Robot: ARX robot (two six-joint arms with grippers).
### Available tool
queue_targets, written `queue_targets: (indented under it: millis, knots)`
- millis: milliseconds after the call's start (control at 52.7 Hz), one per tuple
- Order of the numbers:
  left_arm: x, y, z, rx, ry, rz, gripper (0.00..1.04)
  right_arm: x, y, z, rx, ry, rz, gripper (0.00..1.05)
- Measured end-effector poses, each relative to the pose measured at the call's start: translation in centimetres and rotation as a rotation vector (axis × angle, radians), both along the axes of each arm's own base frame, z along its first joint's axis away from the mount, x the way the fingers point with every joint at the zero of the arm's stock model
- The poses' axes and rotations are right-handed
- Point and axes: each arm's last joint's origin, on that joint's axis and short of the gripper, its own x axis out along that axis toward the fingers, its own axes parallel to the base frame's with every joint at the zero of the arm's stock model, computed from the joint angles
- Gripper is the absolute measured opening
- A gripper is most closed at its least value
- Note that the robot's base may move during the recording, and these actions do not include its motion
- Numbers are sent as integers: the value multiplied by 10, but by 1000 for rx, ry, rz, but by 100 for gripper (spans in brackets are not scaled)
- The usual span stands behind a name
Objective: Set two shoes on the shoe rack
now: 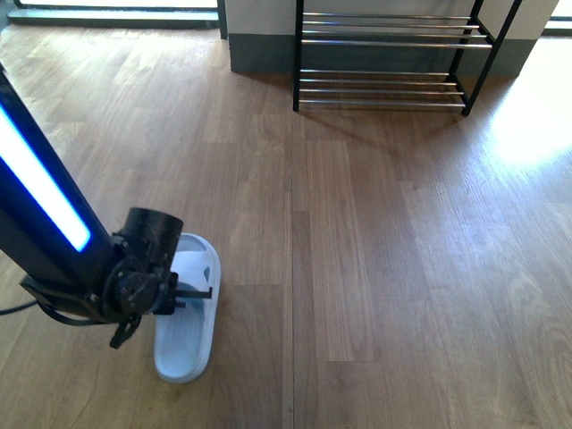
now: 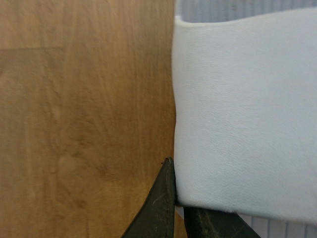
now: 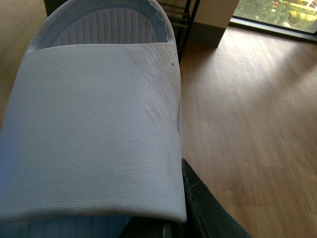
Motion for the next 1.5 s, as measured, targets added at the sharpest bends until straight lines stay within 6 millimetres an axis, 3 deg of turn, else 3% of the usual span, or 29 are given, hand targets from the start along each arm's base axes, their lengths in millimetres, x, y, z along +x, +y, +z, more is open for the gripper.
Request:
queue_targets:
  millis: [38, 266, 418, 475, 513, 570, 608, 760, 893, 1158, 1253, 1500]
  knots:
    - [1, 2, 8, -2, -5, 5, 2, 0, 0, 0, 0, 0, 0, 2]
    - [19, 28, 111, -42, -156, 50, 2, 0, 0, 0, 0, 0, 0, 2]
    - [15, 48, 172, -40, -260, 86, 2, 0, 0, 0, 0, 0, 0, 2]
    - [3, 62, 210, -21, -338, 106, 2, 0, 0, 0, 0, 0, 0, 2]
    - [-2, 67, 220, -19, -354, 115, 2, 0, 0, 0, 0, 0, 0, 2]
    - [-22, 79, 254, 0, -417, 143, 2, 0, 0, 0, 0, 0, 0, 2]
    - [-28, 82, 263, 0, -434, 150, 2, 0, 0, 0, 0, 0, 0, 2]
    - [-87, 91, 320, 17, -539, 198, 2, 0, 0, 0, 0, 0, 0, 2]
    - [-137, 87, 340, 39, -575, 221, 2, 0, 0, 0, 0, 0, 0, 2]
    - [-232, 76, 353, 78, -652, 267, 2, 0, 0, 0, 0, 0, 0, 2]
    - [-242, 76, 361, 54, -714, 271, 2, 0, 0, 0, 0, 0, 0, 2]
    - [-244, 76, 362, 48, -724, 277, 2, 0, 0, 0, 0, 0, 0, 2]
